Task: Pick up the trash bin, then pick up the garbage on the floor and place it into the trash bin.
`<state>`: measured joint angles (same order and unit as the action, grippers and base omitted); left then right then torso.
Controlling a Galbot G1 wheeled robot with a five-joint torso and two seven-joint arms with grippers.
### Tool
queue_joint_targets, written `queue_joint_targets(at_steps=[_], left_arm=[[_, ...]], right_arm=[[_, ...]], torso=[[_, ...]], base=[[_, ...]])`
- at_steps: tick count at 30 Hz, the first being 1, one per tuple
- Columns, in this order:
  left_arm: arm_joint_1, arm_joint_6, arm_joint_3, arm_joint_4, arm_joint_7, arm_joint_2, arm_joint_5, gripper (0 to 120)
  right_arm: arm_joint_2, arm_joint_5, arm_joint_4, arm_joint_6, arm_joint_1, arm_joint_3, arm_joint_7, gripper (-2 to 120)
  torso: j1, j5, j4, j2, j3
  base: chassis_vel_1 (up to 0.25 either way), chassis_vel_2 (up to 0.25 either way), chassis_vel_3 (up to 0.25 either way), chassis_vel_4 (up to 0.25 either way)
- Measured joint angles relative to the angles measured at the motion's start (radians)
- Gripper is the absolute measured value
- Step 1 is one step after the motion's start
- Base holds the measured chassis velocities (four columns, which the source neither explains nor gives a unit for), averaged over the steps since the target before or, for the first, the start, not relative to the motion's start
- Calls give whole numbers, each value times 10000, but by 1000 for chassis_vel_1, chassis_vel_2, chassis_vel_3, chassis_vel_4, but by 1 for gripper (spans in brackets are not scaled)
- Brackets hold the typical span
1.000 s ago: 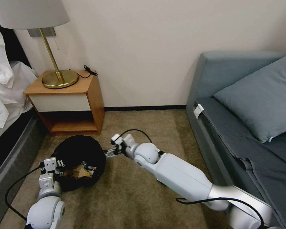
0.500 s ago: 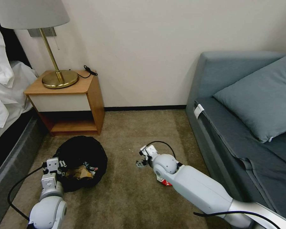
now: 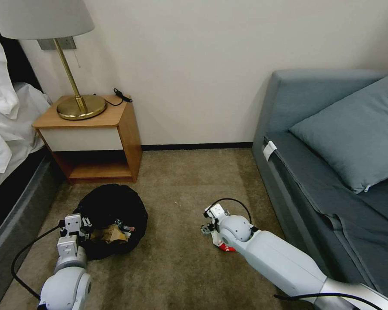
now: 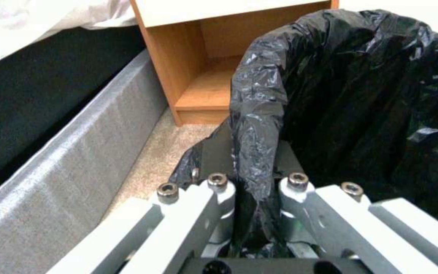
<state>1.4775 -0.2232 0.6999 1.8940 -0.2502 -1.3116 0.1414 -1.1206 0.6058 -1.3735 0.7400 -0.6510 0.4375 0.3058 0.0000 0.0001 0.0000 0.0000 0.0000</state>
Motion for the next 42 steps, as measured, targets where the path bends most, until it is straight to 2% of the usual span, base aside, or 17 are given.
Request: queue_joint_targets(at_steps=[6, 19, 42], left_arm=[[13, 26, -109, 1, 22, -21, -15, 4], [168, 91, -124, 45, 46, -51, 3, 4], [164, 147, -129, -31, 52, -164, 8, 4]], right_arm=[[30, -202, 203, -11, -226, -241, -274, 100], [-600, -870, 1559, -225, -325, -691, -1125, 100], [-900, -1331, 2777, -860, -532, -973, -1612, 99]], torso=[[0, 0, 0, 1, 0], [0, 0, 1, 0, 0], [0, 0, 1, 0, 0]], base=[[0, 0, 0, 0], [0, 0, 0, 0], [0, 0, 0, 0]])
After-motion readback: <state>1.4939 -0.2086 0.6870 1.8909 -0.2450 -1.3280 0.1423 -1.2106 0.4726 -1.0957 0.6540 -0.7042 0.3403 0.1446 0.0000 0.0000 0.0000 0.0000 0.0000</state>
